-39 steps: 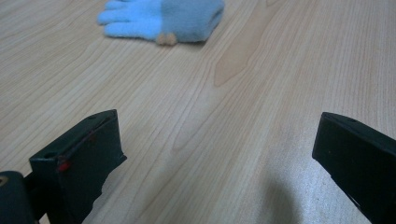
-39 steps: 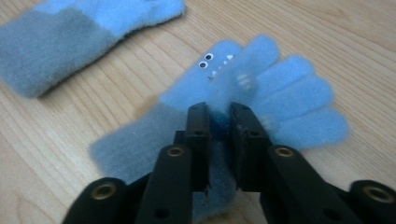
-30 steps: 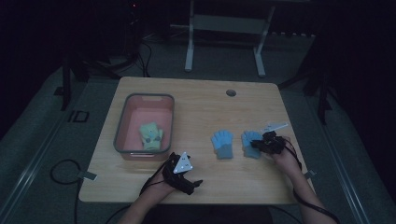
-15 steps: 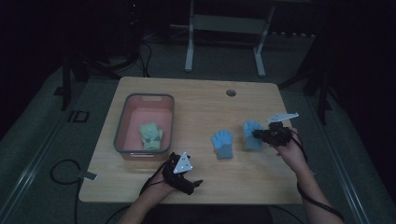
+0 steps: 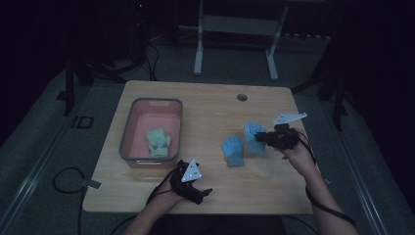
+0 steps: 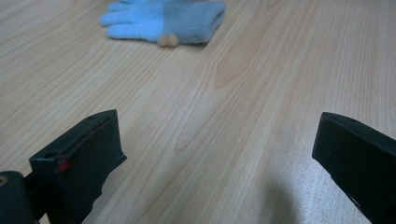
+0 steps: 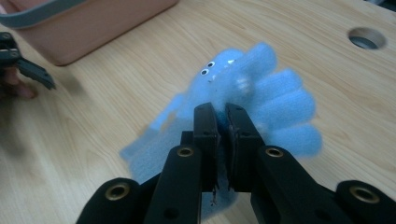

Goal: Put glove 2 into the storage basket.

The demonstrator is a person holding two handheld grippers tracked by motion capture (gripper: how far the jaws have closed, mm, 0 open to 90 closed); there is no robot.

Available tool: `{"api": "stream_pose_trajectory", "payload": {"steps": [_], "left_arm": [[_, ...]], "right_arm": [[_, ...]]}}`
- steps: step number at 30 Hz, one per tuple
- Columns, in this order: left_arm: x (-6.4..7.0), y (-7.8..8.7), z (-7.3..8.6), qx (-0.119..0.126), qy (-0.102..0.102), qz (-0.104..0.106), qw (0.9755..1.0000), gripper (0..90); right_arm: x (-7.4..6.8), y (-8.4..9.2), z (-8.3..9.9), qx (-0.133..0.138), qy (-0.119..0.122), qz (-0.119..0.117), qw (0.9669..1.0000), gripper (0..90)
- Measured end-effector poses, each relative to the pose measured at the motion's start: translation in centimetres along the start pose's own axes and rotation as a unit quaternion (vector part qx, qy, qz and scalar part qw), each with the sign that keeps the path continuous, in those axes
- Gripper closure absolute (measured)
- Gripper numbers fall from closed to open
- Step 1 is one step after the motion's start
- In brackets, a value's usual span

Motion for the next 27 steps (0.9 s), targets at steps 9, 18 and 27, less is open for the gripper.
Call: {"api": "stream_pose_trajectory", "payload": {"steps": [9, 18, 27], "left_arm": [[0.0, 0.0, 0.0, 0.001, 0.0, 0.001, 1.0, 1.3], [0.0, 0.0, 0.0, 0.002, 0.001, 0.002, 1.0, 1.3], [0.0, 0.1, 0.0, 0.002, -0.002, -0.005, 1.0, 1.3]], "right_arm": [[-2.0, -2.4, -1.0, -0.008, 0.014, -0.032, 0.9994, 84.3], [-3.2, -4.4, -1.2, -0.023, 0.025, -0.049, 0.9982, 84.2], [-2.8, -6.8, 0.3, -0.062, 0.021, -0.054, 0.9964, 84.0]]}}
Point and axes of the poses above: each handheld gripper's, and its own axes: y roughly backward along the jaws, z roughly out of its underside, x roughly to its right, the point moved 3 cm from there along -y, roughly forward along the jaws, and after that the axes turned 3 degrees about x, right-handed, at the moved point
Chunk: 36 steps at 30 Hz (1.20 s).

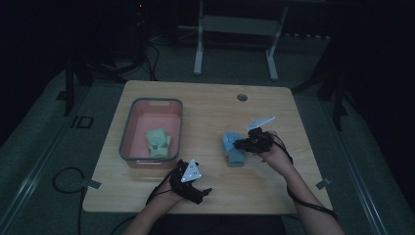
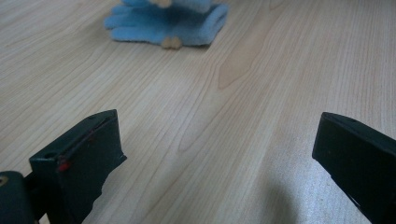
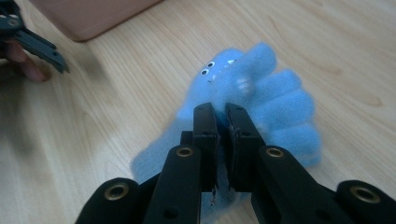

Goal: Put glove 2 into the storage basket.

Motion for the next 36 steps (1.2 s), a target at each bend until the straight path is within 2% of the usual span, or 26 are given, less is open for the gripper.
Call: {"api": "stream_pose_trajectory", "payload": {"steps": [8, 17, 23, 26, 31, 34, 36], "left_arm": [[0.0, 0.0, 0.0, 0.001, 0.001, 0.002, 1.0, 1.3], [0.0, 0.0, 0.0, 0.0, 0.001, 0.004, 1.0, 1.3], [0.1, -0.1, 0.0, 0.002, 0.001, 0.006, 1.0, 1.3], [0.1, -0.1, -0.2, 0.004, -0.001, 0.001, 1.0, 1.3], [0.1, 0.2, -0.8, 0.029, -0.004, -0.013, 0.9995, 1.7], [0.2, 0.2, -1.1, 0.041, -0.006, -0.014, 0.999, 2.6], [0.3, 0.2, -1.2, 0.042, -0.002, -0.009, 0.9991, 2.8]], "right_arm": [[0.9, -1.9, 1.4, -0.027, -0.004, 0.003, 0.9996, 83.5], [1.1, -3.1, 2.2, -0.035, -0.012, -0.004, 0.9993, 82.3], [1.1, -3.2, 2.4, -0.034, -0.013, -0.005, 0.9993, 79.9], [0.9, -2.7, 2.2, -0.029, -0.008, -0.002, 0.9995, 73.0], [0.4, -1.4, 2.1, -0.017, 0.008, -0.004, 0.9998, 55.7], [0.4, -0.6, 2.3, -0.008, 0.006, -0.002, 0.9999, 47.7], [0.5, -0.2, 2.5, 0.001, -0.003, -0.001, 1.0, 37.9]]}}
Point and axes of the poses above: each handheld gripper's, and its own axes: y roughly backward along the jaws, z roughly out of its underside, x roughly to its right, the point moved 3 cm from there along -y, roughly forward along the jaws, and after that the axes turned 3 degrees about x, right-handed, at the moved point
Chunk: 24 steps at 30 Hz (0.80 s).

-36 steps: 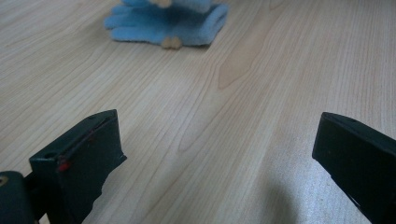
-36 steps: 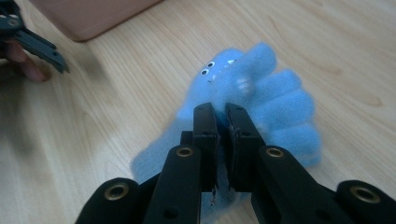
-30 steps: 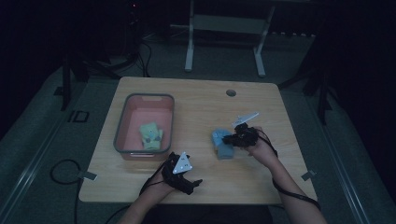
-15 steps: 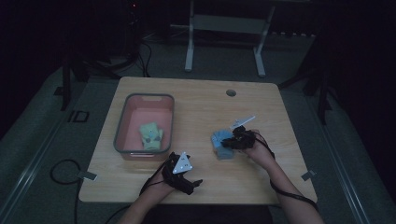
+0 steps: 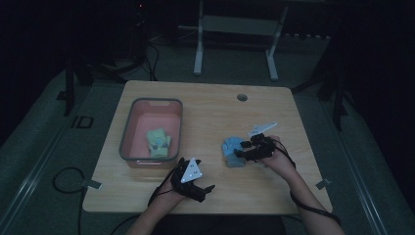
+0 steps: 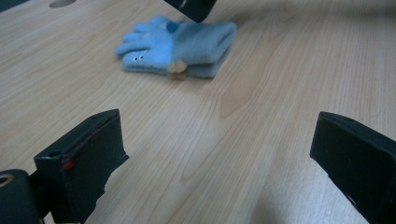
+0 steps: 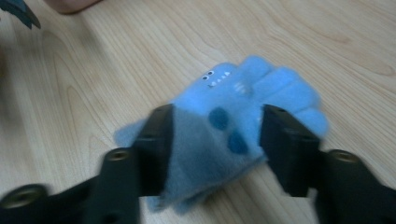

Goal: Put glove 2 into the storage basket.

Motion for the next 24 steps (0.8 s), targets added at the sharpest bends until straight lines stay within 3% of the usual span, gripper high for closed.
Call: {"api": "stream_pose_trajectory", "payload": {"steps": [4, 7, 11, 15, 17, 20, 24], "left_arm": [[0.4, -0.4, -0.3, -0.023, 0.008, 0.013, 0.9996, 2.8], [0.7, -0.9, -0.7, -0.043, 0.005, 0.032, 0.9986, 2.8], [1.0, -1.6, -1.4, -0.053, -0.006, 0.039, 0.9978, 3.5], [1.0, -2.4, -2.0, -0.046, -0.019, 0.049, 0.9975, 6.4], [0.9, -2.8, -2.3, -0.043, -0.036, 0.047, 0.9973, 6.5], [0.6, -3.5, -2.9, -0.043, -0.054, 0.049, 0.9964, 8.8], [0.0, -4.8, -3.9, -0.044, -0.069, 0.047, 0.9955, 13.4]], "right_arm": [[0.5, 0.6, 0.6, 0.016, -0.026, -0.012, 0.9995, 20.1], [0.8, 1.0, 0.9, 0.03, -0.038, -0.009, 0.9988, 16.1], [1.3, 1.6, 1.1, 0.043, -0.05, -0.016, 0.9977, 18.9], [1.7, 2.3, 1.2, 0.066, -0.027, 0.009, 0.9974, 17.5], [1.7, 2.3, 1.4, 0.058, -0.027, 0.018, 0.9978, 17.1], [1.6, 2.3, 1.8, 0.04, -0.05, 0.014, 0.9979, 16.0], [1.7, 2.5, 2.0, 0.046, -0.074, 0.006, 0.9962, 13.7]]}}
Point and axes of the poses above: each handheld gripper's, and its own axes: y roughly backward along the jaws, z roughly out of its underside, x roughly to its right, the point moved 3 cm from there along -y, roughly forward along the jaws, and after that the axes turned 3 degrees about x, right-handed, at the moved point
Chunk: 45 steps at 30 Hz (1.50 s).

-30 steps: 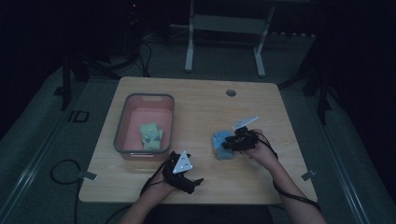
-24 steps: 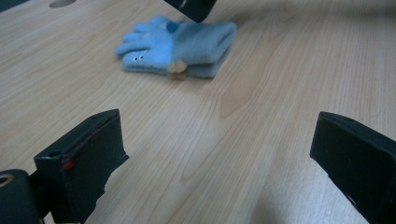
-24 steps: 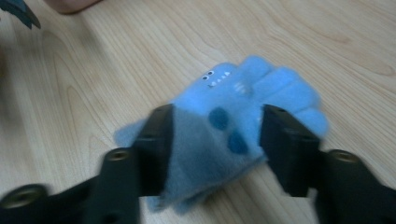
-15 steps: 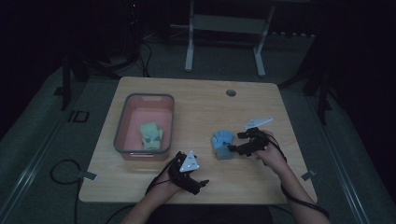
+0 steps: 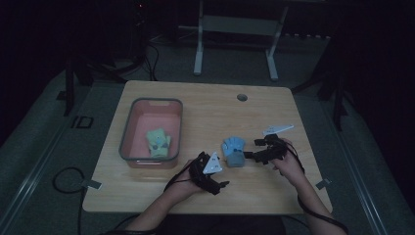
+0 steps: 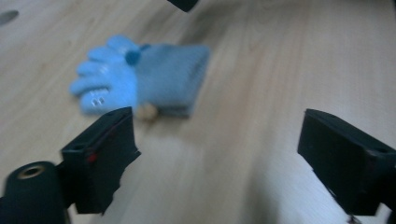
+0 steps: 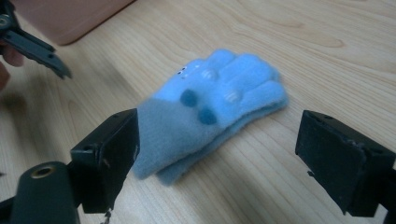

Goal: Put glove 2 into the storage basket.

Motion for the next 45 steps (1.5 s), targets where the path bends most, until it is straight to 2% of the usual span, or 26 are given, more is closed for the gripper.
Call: {"api": "stream_pose_trajectory", "payload": {"steps": [4, 6, 7, 10, 12, 16, 21, 25, 26, 29, 30, 34, 37, 39, 43, 45], "left_arm": [[-0.5, -1.4, -1.1, -0.007, -0.023, 0.006, 0.9997, 14.9], [-0.7, -2.2, -1.6, -0.01, -0.031, 0.009, 0.9994, 15.3], [-0.8, -2.6, -1.8, -0.011, -0.034, 0.012, 0.9993, 16.6], [-1.0, -3.8, -2.3, -0.022, -0.043, 0.014, 0.9988, 21.1], [-1.2, -4.4, -2.4, -0.032, -0.056, 0.012, 0.9978, 23.8], [-1.6, -5.5, -2.6, -0.045, -0.07, 0.013, 0.9965, 31.3], [-1.7, -6.5, -2.6, -0.055, -0.078, 0.011, 0.9954, 38.0], [-1.5, -7.3, -2.4, -0.07, -0.087, 0.01, 0.9937, 39.6], [-1.5, -7.4, -2.4, -0.074, -0.092, 0.004, 0.9931, 40.5], [-1.6, -7.7, -2.3, -0.073, -0.088, -0.005, 0.9934, 45.2], [-1.7, -7.7, -2.2, -0.073, -0.085, -0.01, 0.9936, 49.8], [-2.1, -7.8, -2.1, -0.07, -0.076, -0.008, 0.9946, 63.1], [-2.3, -7.6, -1.9, -0.067, -0.071, -0.002, 0.9952, 67.9], [-2.5, -7.5, -1.8, -0.063, -0.066, 0.005, 0.9959, 69.8], [-2.8, -7.5, -1.7, -0.06, -0.056, 0.014, 0.9965, 71.5], [-2.8, -7.5, -1.7, -0.063, -0.058, 0.015, 0.9962, 72.0]], "right_arm": [[-0.1, 0.3, 0.0, 0.012, -0.011, -0.02, 0.9997, 12.2], [0.0, 0.4, -0.1, 0.018, -0.011, -0.012, 0.9997, 12.8], [0.0, 0.4, -0.2, 0.018, -0.012, -0.015, 0.9997, 12.8], [0.1, 0.6, -0.3, 0.021, -0.007, -0.01, 0.9997, 18.2], [0.2, 0.6, -0.5, 0.023, 0.0, -0.001, 0.9997, 24.1], [0.7, 0.4, -0.9, 0.019, -0.001, 0.023, 0.9995, 38.9], [1.1, -0.5, -1.7, 0.031, -0.009, 0.04, 0.9987, 41.7], [1.4, -2.3, -1.9, 0.019, -0.02, 0.051, 0.9983, 39.0], [1.5, -2.8, -1.9, 0.016, -0.022, 0.053, 0.9982, 37.6], [1.5, -4.0, -1.6, 0.007, -0.023, 0.064, 0.9977, 34.4], [1.5, -4.3, -1.5, 0.006, -0.022, 0.066, 0.9975, 33.2], [1.5, -5.5, -1.1, -0.01, -0.017, 0.081, 0.9965, 29.9], [1.4, -6.2, -0.7, -0.025, -0.008, 0.079, 0.9965, 31.0], [1.3, -6.4, -0.6, -0.025, -0.018, 0.059, 0.9978, 33.9], [1.5, -6.5, -0.6, -0.021, -0.016, 0.054, 0.9982, 34.8], [1.4, -6.6, -0.7, -0.025, -0.009, 0.046, 0.9986, 42.3]]}}
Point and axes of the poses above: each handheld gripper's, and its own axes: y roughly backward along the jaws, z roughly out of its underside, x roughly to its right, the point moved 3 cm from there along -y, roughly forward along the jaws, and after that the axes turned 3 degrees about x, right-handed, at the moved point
